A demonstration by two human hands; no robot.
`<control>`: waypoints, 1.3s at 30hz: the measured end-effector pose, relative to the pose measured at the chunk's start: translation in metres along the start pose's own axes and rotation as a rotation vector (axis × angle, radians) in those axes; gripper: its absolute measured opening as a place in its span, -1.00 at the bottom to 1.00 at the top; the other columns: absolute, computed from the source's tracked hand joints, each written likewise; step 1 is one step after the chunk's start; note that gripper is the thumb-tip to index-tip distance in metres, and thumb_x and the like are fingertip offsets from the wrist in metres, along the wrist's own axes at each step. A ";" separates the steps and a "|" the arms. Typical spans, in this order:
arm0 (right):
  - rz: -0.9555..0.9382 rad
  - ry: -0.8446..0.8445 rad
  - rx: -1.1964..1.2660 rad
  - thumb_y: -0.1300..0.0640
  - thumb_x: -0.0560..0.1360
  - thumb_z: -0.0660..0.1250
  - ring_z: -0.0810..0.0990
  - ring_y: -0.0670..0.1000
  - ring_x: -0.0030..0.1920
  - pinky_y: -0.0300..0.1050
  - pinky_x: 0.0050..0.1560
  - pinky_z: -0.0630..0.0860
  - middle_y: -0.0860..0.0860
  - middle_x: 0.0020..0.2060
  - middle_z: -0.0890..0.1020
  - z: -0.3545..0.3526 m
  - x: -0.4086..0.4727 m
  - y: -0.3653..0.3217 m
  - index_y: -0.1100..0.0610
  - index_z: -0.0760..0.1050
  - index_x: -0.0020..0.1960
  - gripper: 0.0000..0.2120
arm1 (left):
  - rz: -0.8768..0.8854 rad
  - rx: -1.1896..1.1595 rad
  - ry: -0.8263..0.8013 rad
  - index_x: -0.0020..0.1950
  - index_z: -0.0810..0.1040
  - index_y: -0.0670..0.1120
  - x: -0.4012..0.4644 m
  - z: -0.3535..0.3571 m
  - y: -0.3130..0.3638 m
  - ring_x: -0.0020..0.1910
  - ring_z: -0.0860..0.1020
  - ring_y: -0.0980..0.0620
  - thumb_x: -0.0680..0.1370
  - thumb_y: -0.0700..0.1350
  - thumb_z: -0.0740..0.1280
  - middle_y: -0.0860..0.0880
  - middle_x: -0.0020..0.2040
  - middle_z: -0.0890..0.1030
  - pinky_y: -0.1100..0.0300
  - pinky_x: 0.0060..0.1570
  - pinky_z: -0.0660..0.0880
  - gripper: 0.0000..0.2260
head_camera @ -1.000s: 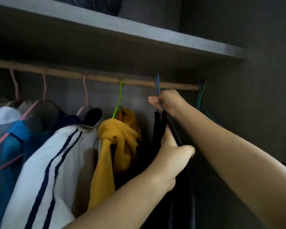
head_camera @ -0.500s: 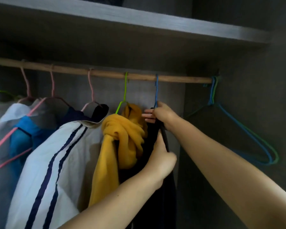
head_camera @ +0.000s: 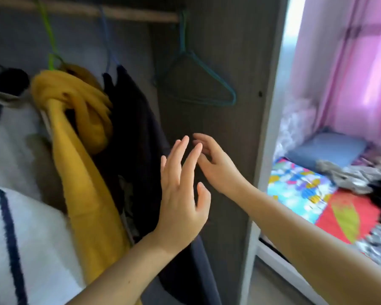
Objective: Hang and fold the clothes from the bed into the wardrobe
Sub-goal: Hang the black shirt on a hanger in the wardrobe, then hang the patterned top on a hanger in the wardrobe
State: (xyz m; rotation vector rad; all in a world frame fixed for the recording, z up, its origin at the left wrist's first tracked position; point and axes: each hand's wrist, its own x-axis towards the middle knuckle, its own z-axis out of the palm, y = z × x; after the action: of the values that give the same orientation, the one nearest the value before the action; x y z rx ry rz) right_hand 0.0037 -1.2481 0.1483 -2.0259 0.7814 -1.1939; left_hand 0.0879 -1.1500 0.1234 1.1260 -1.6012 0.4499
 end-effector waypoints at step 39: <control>1.434 0.082 -0.569 0.17 0.60 0.10 0.48 0.14 0.15 -0.06 0.07 0.48 0.16 0.36 0.27 -0.518 -0.511 0.343 0.11 0.19 0.48 -0.56 | -0.329 -0.376 -1.415 0.47 0.28 -0.07 -0.221 0.558 0.349 0.42 0.28 -0.05 0.56 -0.22 0.20 -0.09 0.42 0.34 -0.07 0.38 0.27 -0.54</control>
State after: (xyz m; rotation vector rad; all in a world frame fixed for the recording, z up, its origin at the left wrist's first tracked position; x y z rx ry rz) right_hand -0.7263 -1.1899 -0.1849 -1.1243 2.2179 -0.1764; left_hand -0.5137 -1.3118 -0.1839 1.4344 -2.4048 -1.0870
